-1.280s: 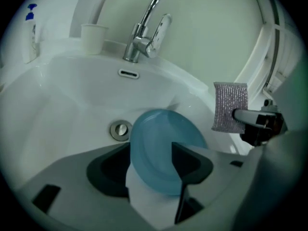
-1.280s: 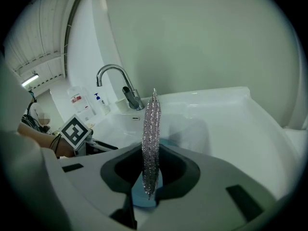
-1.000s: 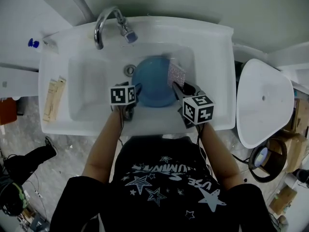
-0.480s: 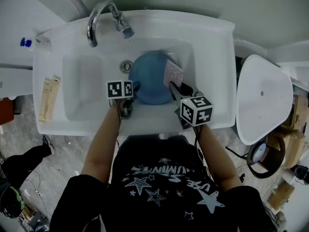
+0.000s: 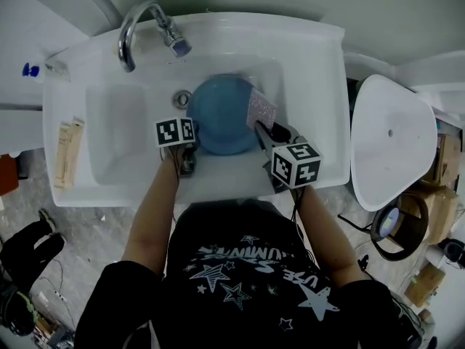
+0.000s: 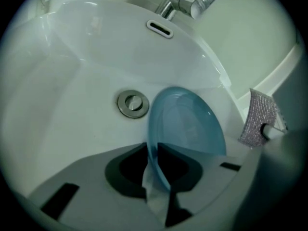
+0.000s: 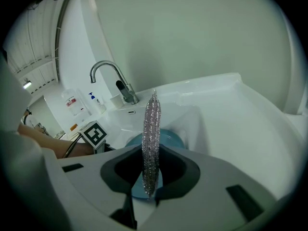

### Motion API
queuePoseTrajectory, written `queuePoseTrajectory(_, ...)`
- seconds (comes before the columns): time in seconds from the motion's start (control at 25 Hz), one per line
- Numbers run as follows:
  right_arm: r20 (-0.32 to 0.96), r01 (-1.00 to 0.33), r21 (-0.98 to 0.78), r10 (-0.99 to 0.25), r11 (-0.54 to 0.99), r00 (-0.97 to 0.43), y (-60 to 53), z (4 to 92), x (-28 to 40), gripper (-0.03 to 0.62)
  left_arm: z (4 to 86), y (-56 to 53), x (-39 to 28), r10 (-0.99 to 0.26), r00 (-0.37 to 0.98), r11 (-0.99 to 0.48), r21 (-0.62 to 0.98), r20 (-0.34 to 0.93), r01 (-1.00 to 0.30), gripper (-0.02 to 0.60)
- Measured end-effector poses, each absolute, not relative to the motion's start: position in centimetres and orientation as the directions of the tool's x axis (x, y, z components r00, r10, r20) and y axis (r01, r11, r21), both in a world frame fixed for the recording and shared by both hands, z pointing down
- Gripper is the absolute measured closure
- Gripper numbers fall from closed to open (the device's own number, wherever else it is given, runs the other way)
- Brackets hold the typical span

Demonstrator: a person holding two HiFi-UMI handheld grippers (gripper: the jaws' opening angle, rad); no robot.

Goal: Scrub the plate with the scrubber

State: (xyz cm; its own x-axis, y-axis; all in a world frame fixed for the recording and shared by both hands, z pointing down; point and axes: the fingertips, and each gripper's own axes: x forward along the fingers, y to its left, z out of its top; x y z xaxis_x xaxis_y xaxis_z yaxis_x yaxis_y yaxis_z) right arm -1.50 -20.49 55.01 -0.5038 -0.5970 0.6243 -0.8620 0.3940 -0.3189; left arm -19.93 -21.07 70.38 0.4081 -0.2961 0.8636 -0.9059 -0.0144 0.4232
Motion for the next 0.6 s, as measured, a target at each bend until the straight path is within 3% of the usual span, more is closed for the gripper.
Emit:
queuePoseTrajectory(0.4, 0.631, -0.866, -0.307, -0.597, 0.396, -0.496, -20.4, 55.0, -0.9, 0.513, 69.9, -20.7, -19.9, -0.319, 0.527, 0.091, 0.579, 0.788, -0.810, 0.548)
queuePoseTrajectory(0.6, 0.626, -0.859, -0.303, -0.593, 0.413, -0.507, -20.4, 54.7, -1.4, 0.513, 68.3, -21.9, -20.1, -0.373, 0.520, 0.040, 0.573, 0.769, -0.819, 0.555)
